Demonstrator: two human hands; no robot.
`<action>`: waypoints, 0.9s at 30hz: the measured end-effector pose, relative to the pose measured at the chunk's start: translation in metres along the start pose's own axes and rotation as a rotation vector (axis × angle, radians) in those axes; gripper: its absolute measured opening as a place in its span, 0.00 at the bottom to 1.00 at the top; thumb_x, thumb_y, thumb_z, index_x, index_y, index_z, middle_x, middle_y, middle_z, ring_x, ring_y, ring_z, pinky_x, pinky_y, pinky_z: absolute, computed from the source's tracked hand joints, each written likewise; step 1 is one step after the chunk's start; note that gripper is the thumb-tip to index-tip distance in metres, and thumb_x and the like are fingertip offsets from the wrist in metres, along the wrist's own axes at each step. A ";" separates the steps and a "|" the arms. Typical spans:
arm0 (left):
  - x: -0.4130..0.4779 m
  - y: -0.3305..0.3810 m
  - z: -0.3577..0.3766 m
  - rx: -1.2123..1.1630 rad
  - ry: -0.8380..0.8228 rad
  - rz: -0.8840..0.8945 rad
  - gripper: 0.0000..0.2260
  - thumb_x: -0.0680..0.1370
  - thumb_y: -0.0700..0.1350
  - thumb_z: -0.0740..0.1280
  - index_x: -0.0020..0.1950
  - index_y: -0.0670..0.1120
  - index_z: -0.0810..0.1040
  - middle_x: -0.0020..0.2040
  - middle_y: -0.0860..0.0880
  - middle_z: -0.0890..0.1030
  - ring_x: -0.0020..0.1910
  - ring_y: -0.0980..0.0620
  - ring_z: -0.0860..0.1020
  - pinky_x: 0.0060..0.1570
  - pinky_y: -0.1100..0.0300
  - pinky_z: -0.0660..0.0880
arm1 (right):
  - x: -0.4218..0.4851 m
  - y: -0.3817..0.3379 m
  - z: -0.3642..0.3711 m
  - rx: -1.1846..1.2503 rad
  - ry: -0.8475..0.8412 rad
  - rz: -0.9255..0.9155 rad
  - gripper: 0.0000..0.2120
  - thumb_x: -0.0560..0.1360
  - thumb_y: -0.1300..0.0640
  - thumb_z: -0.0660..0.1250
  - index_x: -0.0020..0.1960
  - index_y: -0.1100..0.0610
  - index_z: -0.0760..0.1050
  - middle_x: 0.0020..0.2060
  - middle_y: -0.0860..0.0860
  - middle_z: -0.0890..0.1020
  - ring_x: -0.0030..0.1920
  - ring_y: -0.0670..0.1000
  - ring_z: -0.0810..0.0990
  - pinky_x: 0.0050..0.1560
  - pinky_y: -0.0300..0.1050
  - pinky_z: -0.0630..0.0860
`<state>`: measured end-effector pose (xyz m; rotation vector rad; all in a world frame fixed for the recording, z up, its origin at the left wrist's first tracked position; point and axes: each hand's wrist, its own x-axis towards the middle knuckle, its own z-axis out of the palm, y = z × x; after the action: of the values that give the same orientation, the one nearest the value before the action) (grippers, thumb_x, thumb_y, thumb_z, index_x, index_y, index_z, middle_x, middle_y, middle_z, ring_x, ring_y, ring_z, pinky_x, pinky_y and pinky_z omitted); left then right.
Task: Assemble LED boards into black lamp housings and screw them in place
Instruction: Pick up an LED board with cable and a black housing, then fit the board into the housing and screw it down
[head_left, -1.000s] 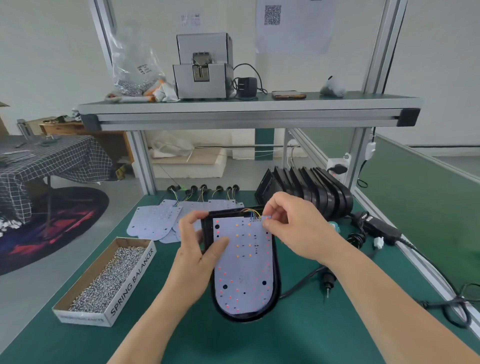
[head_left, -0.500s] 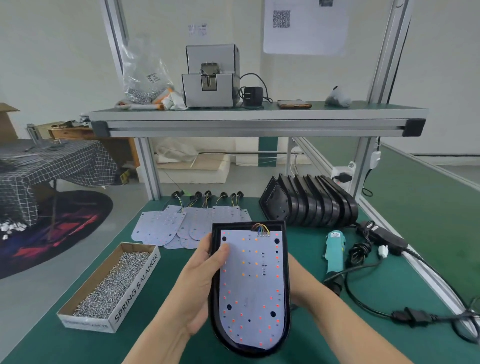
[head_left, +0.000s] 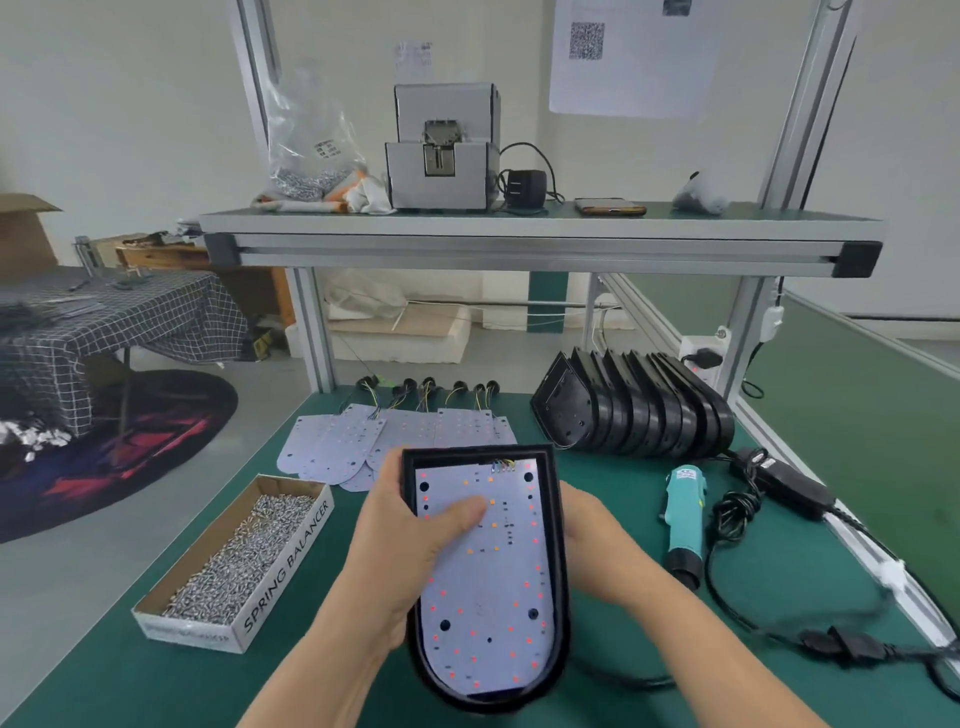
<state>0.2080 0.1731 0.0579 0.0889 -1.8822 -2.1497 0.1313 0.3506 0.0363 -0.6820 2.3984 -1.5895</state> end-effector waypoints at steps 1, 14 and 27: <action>0.003 0.003 -0.004 0.016 0.013 0.004 0.20 0.70 0.35 0.78 0.47 0.59 0.79 0.48 0.47 0.87 0.46 0.44 0.86 0.42 0.49 0.83 | -0.003 -0.001 -0.005 0.144 0.021 -0.014 0.11 0.79 0.62 0.64 0.51 0.48 0.82 0.48 0.55 0.85 0.44 0.50 0.77 0.46 0.46 0.78; 0.007 0.002 0.002 0.137 -0.094 0.091 0.16 0.81 0.35 0.65 0.55 0.58 0.79 0.51 0.47 0.86 0.52 0.43 0.84 0.55 0.41 0.80 | -0.005 -0.014 -0.003 0.494 0.147 -0.097 0.06 0.81 0.64 0.64 0.54 0.57 0.79 0.42 0.45 0.84 0.43 0.42 0.79 0.44 0.31 0.73; 0.016 -0.003 -0.013 -0.189 -0.178 -0.018 0.14 0.72 0.41 0.73 0.57 0.51 0.81 0.53 0.43 0.85 0.49 0.45 0.85 0.45 0.55 0.82 | -0.004 -0.001 -0.016 0.779 -0.033 0.011 0.20 0.82 0.52 0.57 0.70 0.59 0.73 0.65 0.54 0.80 0.61 0.52 0.76 0.51 0.48 0.75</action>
<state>0.1953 0.1575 0.0553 -0.1292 -1.7621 -2.4059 0.1289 0.3655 0.0434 -0.5109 1.5296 -2.2434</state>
